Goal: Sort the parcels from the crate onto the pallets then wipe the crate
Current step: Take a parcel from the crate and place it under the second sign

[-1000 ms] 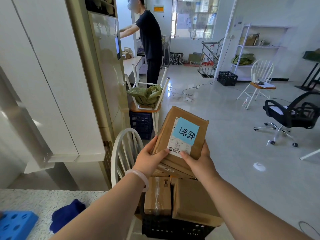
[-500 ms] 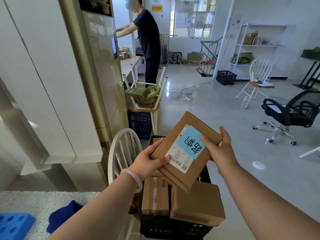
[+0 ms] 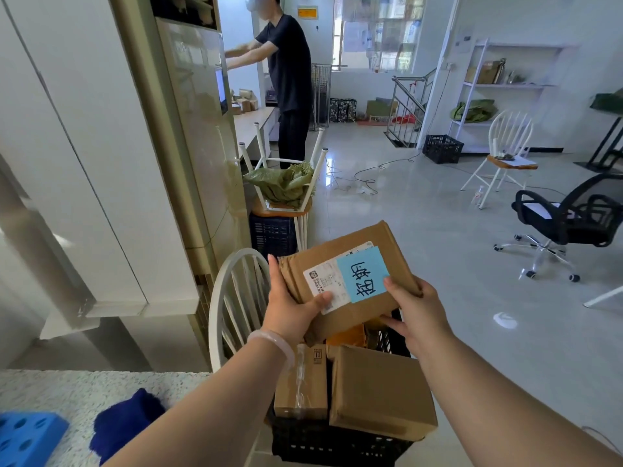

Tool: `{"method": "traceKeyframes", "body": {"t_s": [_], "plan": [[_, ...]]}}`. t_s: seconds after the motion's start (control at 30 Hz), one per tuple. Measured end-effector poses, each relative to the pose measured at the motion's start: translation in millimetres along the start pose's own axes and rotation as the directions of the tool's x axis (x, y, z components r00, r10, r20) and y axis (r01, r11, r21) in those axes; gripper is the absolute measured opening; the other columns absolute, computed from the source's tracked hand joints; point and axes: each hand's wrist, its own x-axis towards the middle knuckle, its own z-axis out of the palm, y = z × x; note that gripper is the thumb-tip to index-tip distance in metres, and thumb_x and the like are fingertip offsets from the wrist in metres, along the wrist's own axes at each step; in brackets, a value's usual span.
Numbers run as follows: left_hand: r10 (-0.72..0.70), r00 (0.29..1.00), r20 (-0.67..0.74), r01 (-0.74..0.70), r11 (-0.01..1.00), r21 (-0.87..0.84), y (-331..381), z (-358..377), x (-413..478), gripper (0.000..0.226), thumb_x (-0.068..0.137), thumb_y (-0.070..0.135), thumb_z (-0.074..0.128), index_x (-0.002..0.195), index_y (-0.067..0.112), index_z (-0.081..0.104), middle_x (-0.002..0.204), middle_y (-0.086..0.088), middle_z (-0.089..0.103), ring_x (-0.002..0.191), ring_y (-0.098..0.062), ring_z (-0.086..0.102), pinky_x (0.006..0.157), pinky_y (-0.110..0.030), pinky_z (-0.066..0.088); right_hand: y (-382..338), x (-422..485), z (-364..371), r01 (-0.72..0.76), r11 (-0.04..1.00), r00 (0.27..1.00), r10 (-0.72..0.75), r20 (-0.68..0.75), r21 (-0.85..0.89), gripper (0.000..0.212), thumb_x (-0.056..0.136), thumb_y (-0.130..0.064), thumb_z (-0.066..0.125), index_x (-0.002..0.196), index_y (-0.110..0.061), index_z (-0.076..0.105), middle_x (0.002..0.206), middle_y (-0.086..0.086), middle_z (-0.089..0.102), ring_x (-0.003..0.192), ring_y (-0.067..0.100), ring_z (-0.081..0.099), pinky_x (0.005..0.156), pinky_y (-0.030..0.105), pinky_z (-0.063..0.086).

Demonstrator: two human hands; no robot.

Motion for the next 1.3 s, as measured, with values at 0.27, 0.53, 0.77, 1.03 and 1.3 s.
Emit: {"method": "traceKeyframes", "body": {"t_s": [0.27, 0.53, 0.77, 1.03, 1.3], "plan": [[0.131, 0.991, -0.034, -0.124, 0.979, 0.162, 14.4, -11.7, 13.5, 0.102, 0.086, 0.032, 0.074, 0.156, 0.043, 0.001, 0.133, 0.012, 0.046, 0.109, -0.01, 0.054, 0.084, -0.023, 0.051, 15.8, 0.0, -1.7, -0.053, 0.988, 0.992, 0.07, 0.11, -0.148, 0.057, 0.08, -0.041, 0.077, 0.13, -0.026, 0.053, 0.12, -0.002, 0.066, 0.116, 0.023, 0.058, 0.098, 0.046, 0.052], [0.161, 0.987, -0.013, -0.154, 0.966, 0.208, 13.0, -12.5, 14.7, 0.107, 0.082, 0.032, 0.078, 0.155, 0.043, 0.0, 0.132, 0.014, 0.044, 0.114, -0.012, 0.052, 0.091, -0.028, 0.051, 10.0, -10.4, 0.2, -0.046, 0.977, 0.993, 0.068, 0.098, -0.208, 0.063, 0.082, -0.038, 0.076, 0.134, -0.022, 0.044, 0.116, -0.006, 0.061, 0.109, 0.021, 0.057, 0.095, 0.048, 0.053], [0.119, 0.985, 0.121, -0.155, 0.924, 0.35, 3.6, -15.0, 10.9, 0.099, 0.084, 0.026, 0.077, 0.151, 0.05, 0.009, 0.126, 0.013, 0.057, 0.112, -0.009, 0.059, 0.095, -0.041, 0.055, -21.6, -2.5, -10.1, 0.332, 0.73, 0.94, -0.312, 0.14, -0.598, 0.094, 0.077, -0.042, 0.081, 0.153, -0.038, 0.025, 0.16, -0.005, 0.024, 0.145, 0.019, 0.028, 0.112, 0.04, 0.035], [0.164, 0.934, 0.317, -0.322, 0.772, 0.548, 23.8, -8.3, 14.3, 0.104, 0.079, 0.027, 0.079, 0.149, 0.054, 0.008, 0.138, 0.006, 0.045, 0.121, -0.015, 0.054, 0.096, -0.042, 0.055, -42.0, 6.1, -4.3, 0.465, 0.376, 0.857, 0.035, 0.513, -0.802, 0.092, 0.074, -0.048, 0.081, 0.149, -0.046, 0.027, 0.139, -0.011, 0.054, 0.113, 0.009, 0.06, 0.092, 0.037, 0.055], [0.29, 0.902, 0.321, -0.429, 0.686, 0.587, 47.2, -11.6, 18.6, 0.104, 0.079, 0.028, 0.081, 0.154, 0.045, 0.011, 0.139, 0.004, 0.046, 0.124, -0.018, 0.051, 0.1, -0.039, 0.051, -26.5, -3.4, -9.7, 0.391, 0.604, 0.889, -0.051, 0.456, -0.694, 0.072, 0.079, -0.04, 0.08, 0.14, -0.044, 0.041, 0.107, -0.021, 0.063, 0.092, 0.002, 0.065, 0.072, 0.029, 0.06]]}}
